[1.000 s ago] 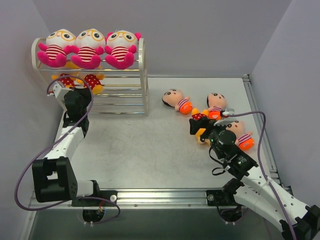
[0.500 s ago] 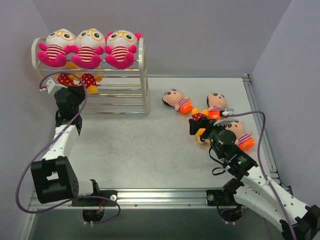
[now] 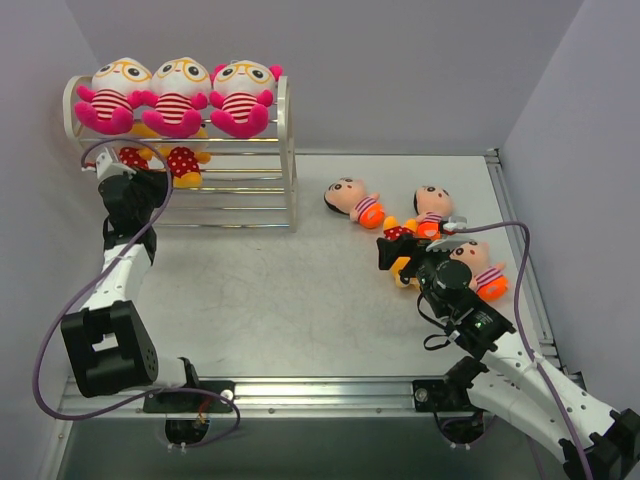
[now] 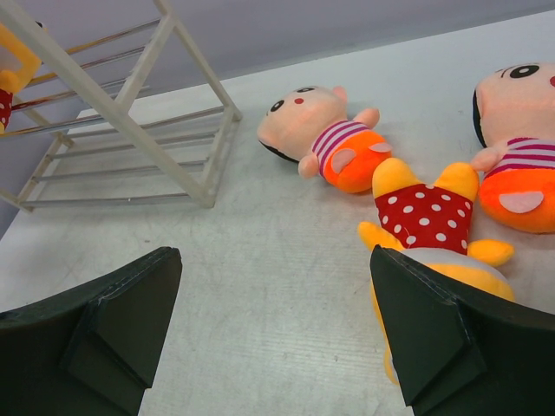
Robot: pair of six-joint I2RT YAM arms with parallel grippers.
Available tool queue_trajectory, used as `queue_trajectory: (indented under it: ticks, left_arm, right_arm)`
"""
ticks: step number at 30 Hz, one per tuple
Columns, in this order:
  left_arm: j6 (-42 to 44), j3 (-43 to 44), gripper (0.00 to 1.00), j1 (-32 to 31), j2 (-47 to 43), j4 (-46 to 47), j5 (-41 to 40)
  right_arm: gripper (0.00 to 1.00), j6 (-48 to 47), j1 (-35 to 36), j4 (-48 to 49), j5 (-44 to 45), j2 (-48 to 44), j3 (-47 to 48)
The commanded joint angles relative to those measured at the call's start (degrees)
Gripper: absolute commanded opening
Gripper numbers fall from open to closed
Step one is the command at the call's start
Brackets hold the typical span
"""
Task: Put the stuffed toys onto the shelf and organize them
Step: Place the stuffed toy onto shelf
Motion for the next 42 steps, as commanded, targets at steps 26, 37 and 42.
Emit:
queue_trajectory:
  ticks: [26, 37, 42]
  left_arm:
    - [5.1, 4.3, 0.04, 1.7, 2.7, 1.6, 7.2]
    - [5.1, 0.5, 0.16, 1.9, 0.2, 3.1, 3.4]
    - [5.2, 1.1, 0.28, 1.9, -0.5, 2.7, 3.7]
  right_arm:
    - [0.95, -0.6, -0.8, 3.3, -1.2, 0.8, -0.4]
    - [0.95, -0.7, -0.8, 3.0, -1.4, 0.8, -0.2]
    - [0.95, -0.8, -0.8, 2.9, -1.5, 1.0, 0.0]
